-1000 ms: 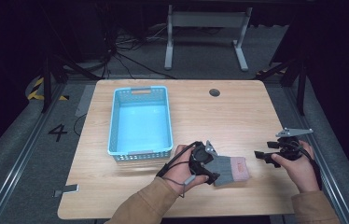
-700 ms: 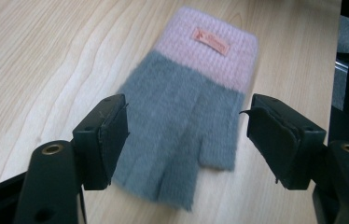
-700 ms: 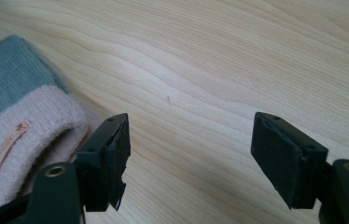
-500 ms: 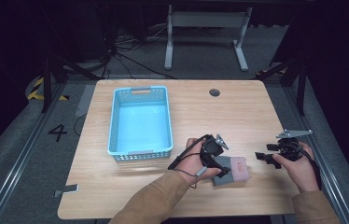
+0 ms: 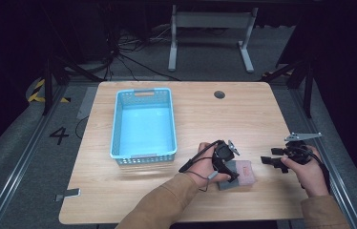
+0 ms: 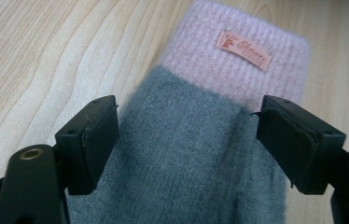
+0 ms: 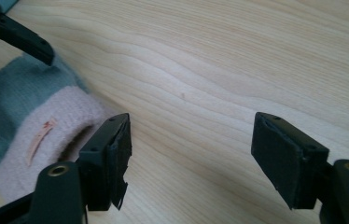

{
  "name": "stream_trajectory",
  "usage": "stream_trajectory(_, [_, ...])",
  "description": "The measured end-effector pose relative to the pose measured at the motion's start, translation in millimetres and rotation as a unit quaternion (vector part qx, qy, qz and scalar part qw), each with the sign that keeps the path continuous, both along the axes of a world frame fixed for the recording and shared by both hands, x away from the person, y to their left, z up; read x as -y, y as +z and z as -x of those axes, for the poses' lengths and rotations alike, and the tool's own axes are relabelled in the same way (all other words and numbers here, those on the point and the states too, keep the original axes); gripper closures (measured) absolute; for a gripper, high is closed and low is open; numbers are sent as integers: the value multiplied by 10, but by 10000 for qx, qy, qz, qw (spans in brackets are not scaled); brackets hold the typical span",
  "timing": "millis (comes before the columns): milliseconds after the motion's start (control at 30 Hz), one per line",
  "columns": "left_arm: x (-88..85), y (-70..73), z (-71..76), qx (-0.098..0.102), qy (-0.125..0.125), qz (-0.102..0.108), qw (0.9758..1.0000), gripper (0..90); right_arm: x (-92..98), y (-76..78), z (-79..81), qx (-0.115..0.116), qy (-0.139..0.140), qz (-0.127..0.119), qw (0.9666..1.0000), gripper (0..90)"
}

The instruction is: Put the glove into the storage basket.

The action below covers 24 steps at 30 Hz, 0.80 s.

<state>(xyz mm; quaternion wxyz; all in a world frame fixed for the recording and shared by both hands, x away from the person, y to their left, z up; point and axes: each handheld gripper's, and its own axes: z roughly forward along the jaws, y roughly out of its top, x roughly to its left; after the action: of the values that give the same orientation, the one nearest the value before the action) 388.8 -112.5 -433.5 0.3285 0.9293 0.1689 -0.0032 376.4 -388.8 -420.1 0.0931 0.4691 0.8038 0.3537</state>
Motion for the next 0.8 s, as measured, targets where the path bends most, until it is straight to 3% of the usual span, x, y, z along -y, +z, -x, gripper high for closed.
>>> stream_trajectory(133, [23, -23, 6, -11, -19, 6, 10000, 204, -6, 0, -2, 2, 19, -14, 10000, 295])
stream_trajectory(300, [68, -77, 25, 74, -21, -165, 9998, 191, 0, 3, 1, 7, 19, -37, 10000, 295])
stream_trajectory(600, [72, -120, 40, 111, -101, -187, 9997, 162, 2, 6, 2, 16, 16, -48, 10000, 294])
stream_trajectory(800, [79, -115, 64, 187, -154, -324, 9992, 197, 6, 10, 2, 21, 15, -56, 10000, 294])
